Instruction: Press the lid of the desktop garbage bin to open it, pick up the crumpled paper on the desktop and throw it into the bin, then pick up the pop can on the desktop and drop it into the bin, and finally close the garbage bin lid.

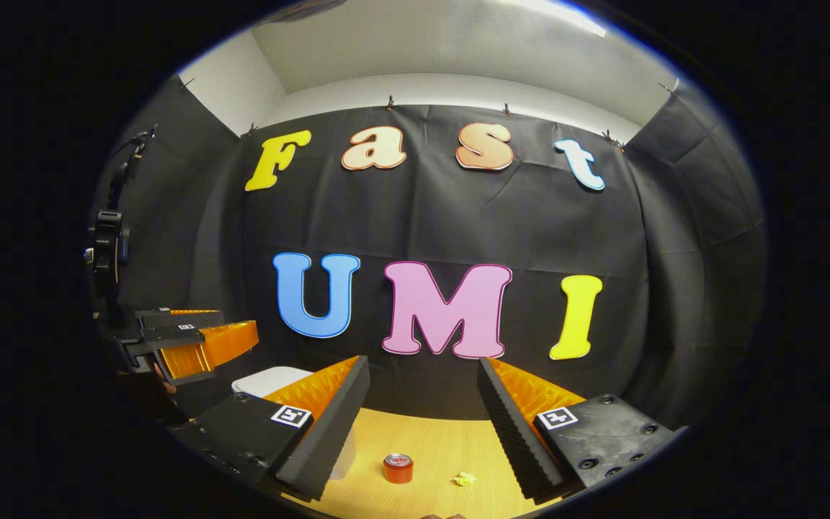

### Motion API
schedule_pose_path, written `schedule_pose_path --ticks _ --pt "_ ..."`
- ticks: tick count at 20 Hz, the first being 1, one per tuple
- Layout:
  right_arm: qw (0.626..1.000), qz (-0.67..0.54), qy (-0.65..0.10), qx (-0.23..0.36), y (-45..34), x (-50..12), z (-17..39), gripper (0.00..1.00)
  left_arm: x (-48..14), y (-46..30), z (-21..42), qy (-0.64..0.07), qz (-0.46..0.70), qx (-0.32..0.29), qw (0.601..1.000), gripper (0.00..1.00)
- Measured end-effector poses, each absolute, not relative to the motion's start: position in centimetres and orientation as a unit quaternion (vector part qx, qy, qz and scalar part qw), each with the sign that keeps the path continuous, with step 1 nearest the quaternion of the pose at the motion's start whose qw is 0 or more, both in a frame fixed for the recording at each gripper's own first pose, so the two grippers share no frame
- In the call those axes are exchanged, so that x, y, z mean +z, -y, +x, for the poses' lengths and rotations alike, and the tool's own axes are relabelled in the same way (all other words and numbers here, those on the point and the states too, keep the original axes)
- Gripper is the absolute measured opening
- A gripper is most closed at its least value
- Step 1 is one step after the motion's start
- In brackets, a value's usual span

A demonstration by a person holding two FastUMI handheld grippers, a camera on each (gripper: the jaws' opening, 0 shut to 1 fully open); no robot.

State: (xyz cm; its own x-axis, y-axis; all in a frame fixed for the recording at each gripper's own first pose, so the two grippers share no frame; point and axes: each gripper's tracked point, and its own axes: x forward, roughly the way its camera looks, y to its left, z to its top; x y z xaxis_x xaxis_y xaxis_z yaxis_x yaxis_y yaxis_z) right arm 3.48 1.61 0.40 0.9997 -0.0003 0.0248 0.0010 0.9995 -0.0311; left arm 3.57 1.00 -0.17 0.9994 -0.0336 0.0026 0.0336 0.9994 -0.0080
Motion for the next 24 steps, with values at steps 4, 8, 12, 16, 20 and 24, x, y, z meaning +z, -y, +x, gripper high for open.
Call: schedule_pose_path --ticks 4,8,12,16,20,24 --pt "1.000 -0.022 0.019 0.005 -2.3 0.3 4.1 0.98 -0.2 -1.2 4.2 0.002 0.004 -0.022 1.000 0.99" --pt "0.999 -0.024 0.019 0.013 -2.8 0.1 4.9 0.98 -0.5 -1.6 4.6 0.003 0.005 -0.018 1.000 0.99" --pt "0.999 -0.025 0.021 0.015 -2.7 0.2 5.2 0.97 -0.6 -2.0 5.4 0.002 0.005 -0.014 1.000 0.98" --pt "0.999 -0.030 0.022 0.011 -2.3 0.1 5.4 0.98 -1.4 -1.6 6.4 -0.006 0.005 -0.023 1.000 0.99" --pt "0.999 -0.034 0.014 0.009 -1.8 -0.6 5.0 0.97 -2.8 -1.8 8.0 -0.028 -0.002 -0.026 0.999 0.84" --pt "0.999 -0.038 0.001 0.011 -1.4 -1.4 4.3 0.97 -5.1 -2.0 9.7 -0.062 -0.014 -0.031 0.998 0.70"
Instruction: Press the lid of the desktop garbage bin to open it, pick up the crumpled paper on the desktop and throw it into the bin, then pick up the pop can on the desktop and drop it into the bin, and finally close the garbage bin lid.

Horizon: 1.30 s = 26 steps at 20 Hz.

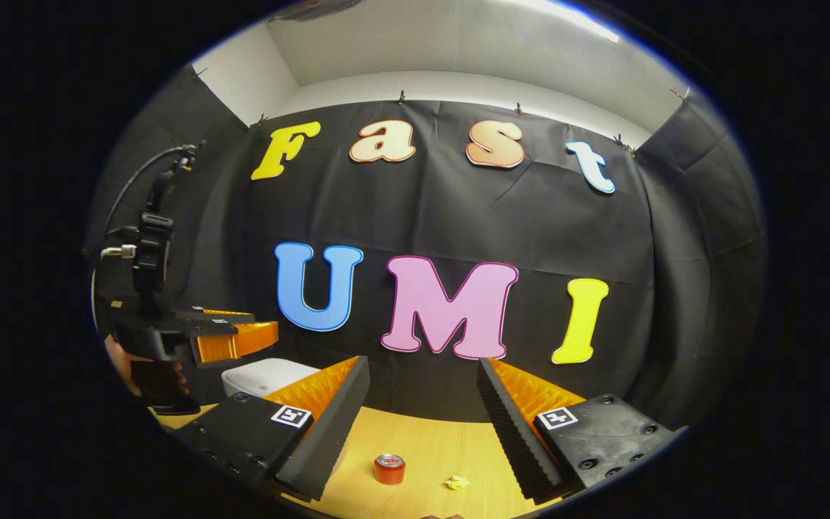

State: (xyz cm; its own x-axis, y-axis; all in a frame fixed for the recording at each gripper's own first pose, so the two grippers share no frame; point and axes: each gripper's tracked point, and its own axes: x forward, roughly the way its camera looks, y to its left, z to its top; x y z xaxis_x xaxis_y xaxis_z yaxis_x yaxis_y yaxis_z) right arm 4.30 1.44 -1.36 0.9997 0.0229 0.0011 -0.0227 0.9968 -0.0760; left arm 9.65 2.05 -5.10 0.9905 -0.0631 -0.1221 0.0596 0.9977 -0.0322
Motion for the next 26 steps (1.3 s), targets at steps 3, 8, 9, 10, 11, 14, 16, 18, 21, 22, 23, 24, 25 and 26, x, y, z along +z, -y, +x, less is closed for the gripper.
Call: schedule_pose_path --ticks 3,8,9,10,11,14,16,18,21,22,23,24,25,26 --pt "0.999 -0.040 -0.011 0.010 -1.0 -1.9 3.8 0.98 -7.8 -3.4 10.6 -0.098 -0.013 -0.008 0.995 0.57" --pt "0.999 -0.040 -0.031 0.017 -0.9 -2.9 2.6 0.98 -12.2 -5.4 12.0 -0.146 0.011 0.019 0.989 0.29" --pt "0.998 -0.040 -0.036 0.017 -0.8 -3.2 2.4 0.98 -13.1 -5.7 12.3 -0.155 0.020 0.023 0.987 0.26" --pt "0.998 -0.040 -0.040 0.017 -0.7 -3.4 2.3 0.98 -14.0 -5.9 12.4 -0.164 0.029 0.024 0.986 0.23" --pt "0.998 -0.039 -0.043 0.016 -0.5 -3.5 2.0 0.98 -14.9 -6.2 12.5 -0.175 0.039 0.028 0.983 0.22" --pt "0.998 -0.037 -0.053 0.009 0.1 -4.0 1.5 0.98 -18.0 -7.1 12.4 -0.210 0.034 0.044 0.976 0.08" --pt "0.998 -0.036 -0.057 0.004 0.4 -4.3 1.2 0.98 -18.0 -7.0 12.2 -0.206 0.027 0.044 0.977 0.08" --pt "0.997 -0.034 -0.063 0.002 0.6 -4.6 1.1 0.98 -18.3 -6.8 12.3 -0.211 0.049 0.040 0.975 0.07" --pt "0.997 -0.030 -0.069 0.003 0.5 -5.1 0.8 0.98 -18.8 -6.8 12.1 -0.208 0.085 0.023 0.974 0.07" --pt "0.997 -0.029 -0.071 0.003 0.5 -5.2 0.9 0.98 -18.7 -6.9 12.2 -0.208 0.080 0.019 0.975 0.07" --pt "0.997 -0.029 -0.071 0.005 0.3 -5.2 0.8 0.98 -18.7 -6.8 12.1 -0.212 0.069 0.015 0.975 0.07" --pt "0.997 -0.029 -0.071 0.005 0.2 -5.1 0.9 0.98 -18.9 -6.9 12.1 -0.214 0.059 0.010 0.975 0.07" --pt "0.997 -0.028 -0.071 0.006 0.2 -5.3 0.9 0.98 -18.9 -6.8 12.1 -0.211 0.050 0.006 0.976 0.07" --pt "0.997 -0.027 -0.072 0.008 0.1 -5.3 0.9 0.98 -19.1 -6.8 12.1 -0.210 0.044 0.004 0.977 0.07"
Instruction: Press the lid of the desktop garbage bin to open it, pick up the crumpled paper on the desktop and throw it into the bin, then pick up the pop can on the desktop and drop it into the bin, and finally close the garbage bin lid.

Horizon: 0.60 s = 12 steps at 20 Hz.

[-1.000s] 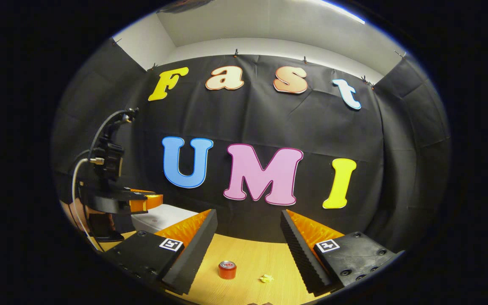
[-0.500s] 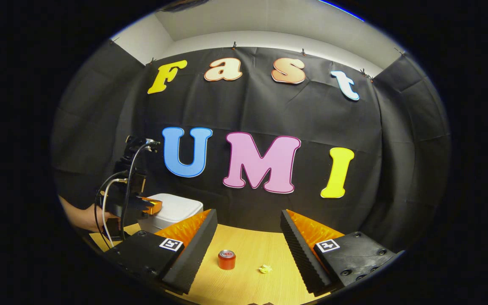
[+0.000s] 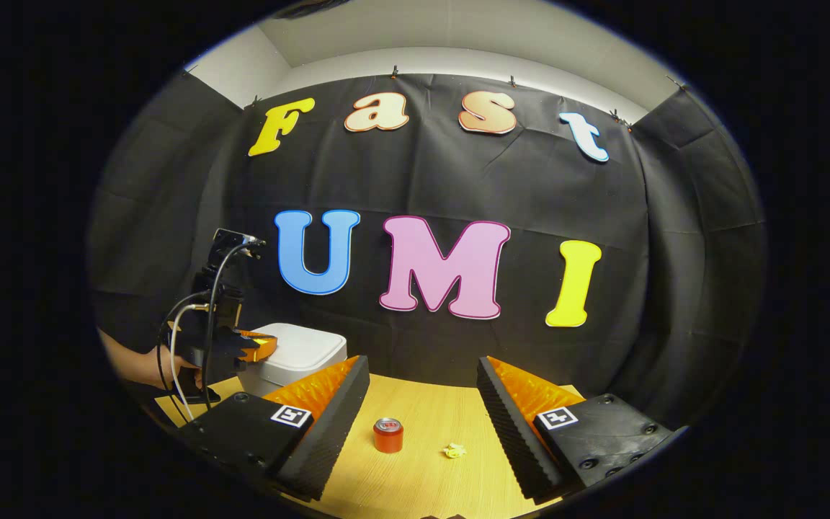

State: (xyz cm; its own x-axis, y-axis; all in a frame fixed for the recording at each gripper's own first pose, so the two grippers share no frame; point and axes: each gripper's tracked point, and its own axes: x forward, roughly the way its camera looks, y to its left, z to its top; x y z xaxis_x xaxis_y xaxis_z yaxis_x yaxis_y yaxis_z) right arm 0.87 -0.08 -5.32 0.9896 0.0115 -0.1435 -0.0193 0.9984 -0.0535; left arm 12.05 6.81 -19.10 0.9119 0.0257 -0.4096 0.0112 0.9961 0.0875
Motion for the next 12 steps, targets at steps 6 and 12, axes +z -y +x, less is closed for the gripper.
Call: schedule_pose_path --ticks 6,12 --pt "0.997 -0.035 -0.072 0.012 -0.2 -5.3 0.9 0.98 -18.4 -6.8 12.1 -0.199 0.037 -0.013 0.979 0.07" --pt "0.998 -0.030 -0.062 0.004 0.2 -4.5 1.4 0.98 -11.3 -6.4 13.3 -0.130 0.046 -0.006 0.990 0.07"
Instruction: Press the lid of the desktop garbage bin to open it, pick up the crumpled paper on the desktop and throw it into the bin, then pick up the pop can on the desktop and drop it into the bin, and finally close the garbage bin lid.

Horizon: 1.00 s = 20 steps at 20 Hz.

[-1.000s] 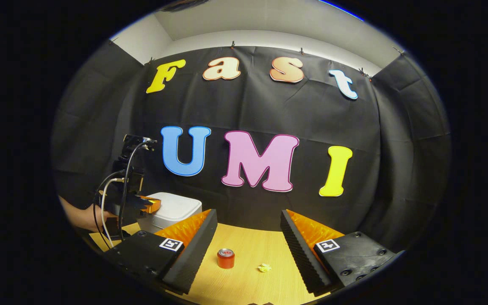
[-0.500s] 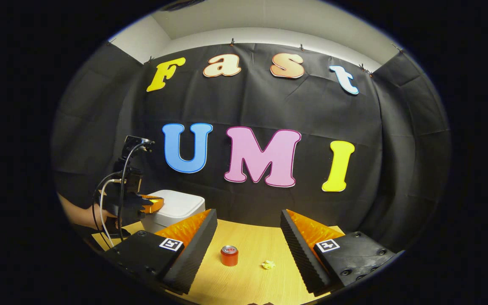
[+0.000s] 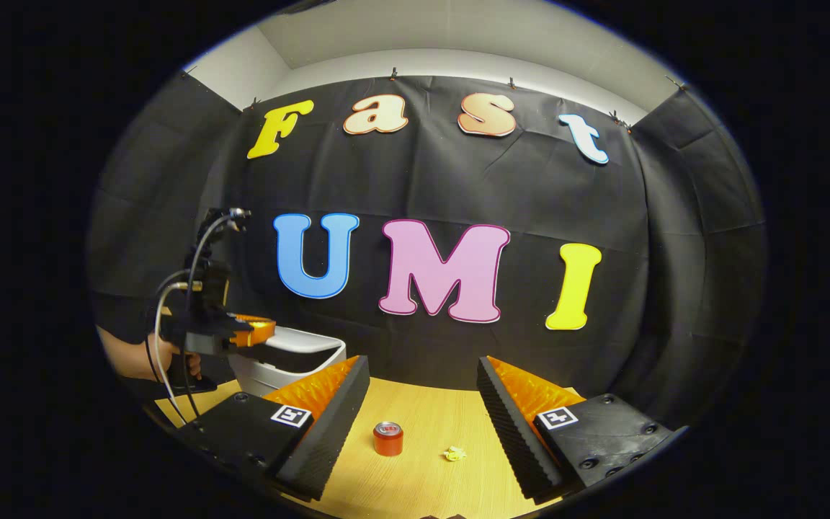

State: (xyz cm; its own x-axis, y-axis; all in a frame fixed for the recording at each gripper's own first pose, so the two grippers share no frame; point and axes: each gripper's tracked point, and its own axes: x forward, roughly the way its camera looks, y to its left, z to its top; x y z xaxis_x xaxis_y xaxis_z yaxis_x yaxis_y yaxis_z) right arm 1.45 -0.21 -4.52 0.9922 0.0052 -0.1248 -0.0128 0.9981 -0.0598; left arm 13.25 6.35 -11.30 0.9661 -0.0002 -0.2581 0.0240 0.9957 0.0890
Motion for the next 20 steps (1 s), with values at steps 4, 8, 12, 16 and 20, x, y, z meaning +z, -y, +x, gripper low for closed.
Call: schedule_pose_path --ticks 4,8,12,16,20 --pt "0.998 -0.036 -0.055 0.008 0.0 -4.1 1.4 0.98 -5.2 -6.0 13.4 -0.064 0.037 0.001 0.997 0.06" --pt "0.998 -0.034 -0.060 0.005 0.2 -4.4 1.6 0.98 -0.6 -4.7 12.0 -0.012 0.021 0.002 1.000 0.07" --pt "0.998 -0.038 -0.059 -0.002 0.7 -4.3 1.6 0.98 1.4 -3.1 9.7 0.007 0.006 -0.005 1.000 0.09" --pt "0.996 -0.038 -0.077 -0.007 1.1 -5.8 2.0 0.98 1.0 0.2 8.0 -0.007 0.003 -0.041 0.999 0.39" --pt "0.994 -0.027 -0.103 -0.009 1.7 -8.2 2.4 0.98 -1.5 2.7 6.5 -0.030 -0.004 -0.071 0.997 0.75"
